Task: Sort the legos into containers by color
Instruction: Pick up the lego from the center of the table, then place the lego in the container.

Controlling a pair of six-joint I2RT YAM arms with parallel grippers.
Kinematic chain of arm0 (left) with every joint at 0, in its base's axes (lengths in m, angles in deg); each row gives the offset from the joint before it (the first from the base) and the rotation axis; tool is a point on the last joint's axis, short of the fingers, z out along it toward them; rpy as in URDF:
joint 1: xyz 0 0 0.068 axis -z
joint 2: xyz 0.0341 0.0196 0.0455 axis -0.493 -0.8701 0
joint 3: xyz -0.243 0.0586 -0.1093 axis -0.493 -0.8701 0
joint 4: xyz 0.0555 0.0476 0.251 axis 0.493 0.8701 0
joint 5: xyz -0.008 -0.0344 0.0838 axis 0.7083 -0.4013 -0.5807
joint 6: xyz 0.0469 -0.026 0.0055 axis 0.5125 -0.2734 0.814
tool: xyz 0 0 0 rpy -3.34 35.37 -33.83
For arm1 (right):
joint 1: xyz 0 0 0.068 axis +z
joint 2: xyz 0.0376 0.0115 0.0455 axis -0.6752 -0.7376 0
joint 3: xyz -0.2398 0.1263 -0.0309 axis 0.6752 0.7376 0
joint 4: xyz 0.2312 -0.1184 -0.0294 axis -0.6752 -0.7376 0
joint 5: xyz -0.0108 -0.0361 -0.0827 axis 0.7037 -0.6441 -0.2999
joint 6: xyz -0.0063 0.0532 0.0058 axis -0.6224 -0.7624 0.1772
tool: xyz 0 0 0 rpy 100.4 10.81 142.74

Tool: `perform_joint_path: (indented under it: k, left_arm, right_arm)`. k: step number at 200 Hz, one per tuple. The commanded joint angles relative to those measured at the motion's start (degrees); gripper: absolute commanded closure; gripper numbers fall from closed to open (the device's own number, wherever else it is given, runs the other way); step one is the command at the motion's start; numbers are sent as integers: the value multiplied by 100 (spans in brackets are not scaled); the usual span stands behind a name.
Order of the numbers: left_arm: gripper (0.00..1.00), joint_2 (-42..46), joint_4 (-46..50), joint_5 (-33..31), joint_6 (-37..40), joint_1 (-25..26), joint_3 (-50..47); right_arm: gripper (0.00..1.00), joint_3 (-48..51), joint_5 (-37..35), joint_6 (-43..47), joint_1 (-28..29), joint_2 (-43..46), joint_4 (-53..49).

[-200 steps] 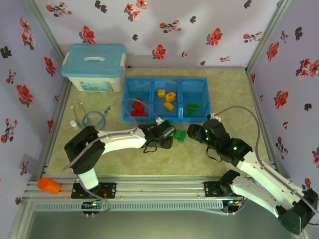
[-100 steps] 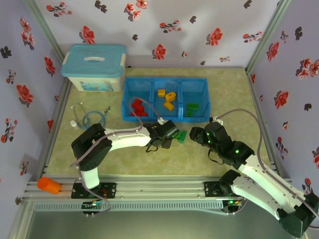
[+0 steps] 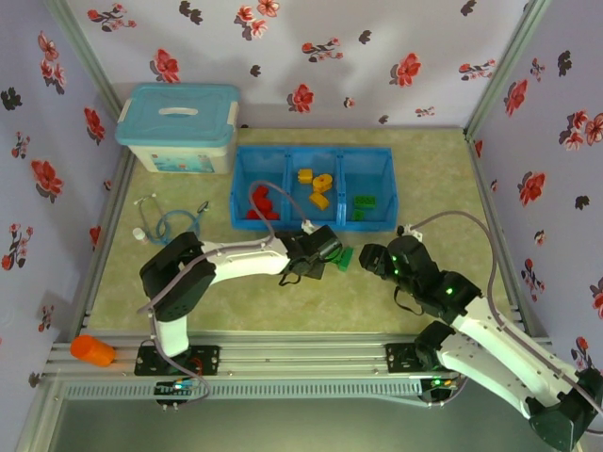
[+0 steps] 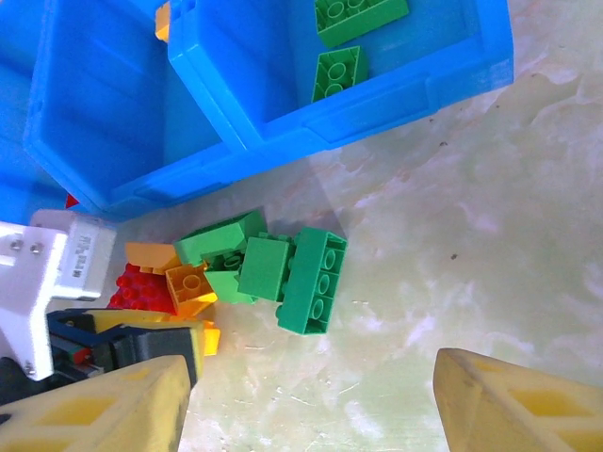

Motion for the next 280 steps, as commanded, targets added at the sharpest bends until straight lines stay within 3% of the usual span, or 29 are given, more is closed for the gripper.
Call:
perform_joint_path:
  k: [1,48,116,126,141,159,173,196,280]
  left_arm:
    - [72,442,342,-264,190,52,308]
    - [73,604,582,-327,786,-374,1167]
    - [73,-472,909,27,1380,-1456,2985]
    - [68,-631,953,49,1421,-1589,3235]
    - [50,-819,1084,46,1465,-1728,3615]
    - [40,-758,1189,193,1508,-1763,3859]
    - [33,-500,982,232,1542,-1677,3630]
    - [32,94,528,230,1513,-1550,2891]
    - [40,1892,-315,210,927,-1392,75]
  right_arm:
    - [31,129,-104,-129,49,58,105]
    - [32,175,-40,-164,101,72,116]
    - [33,116,87,-256,198,89,60]
    - [34,120,98,-260,203,90,55]
    - [34,104,123,-261,207,94,55]
    - [34,67,158,-219,221,88,27]
    - [34,7,10,-166,242,20,-209]
    - [34,-71,-88,-63,329,-173,-389]
    - [36,-730,-184,322,1101,-1572,-82]
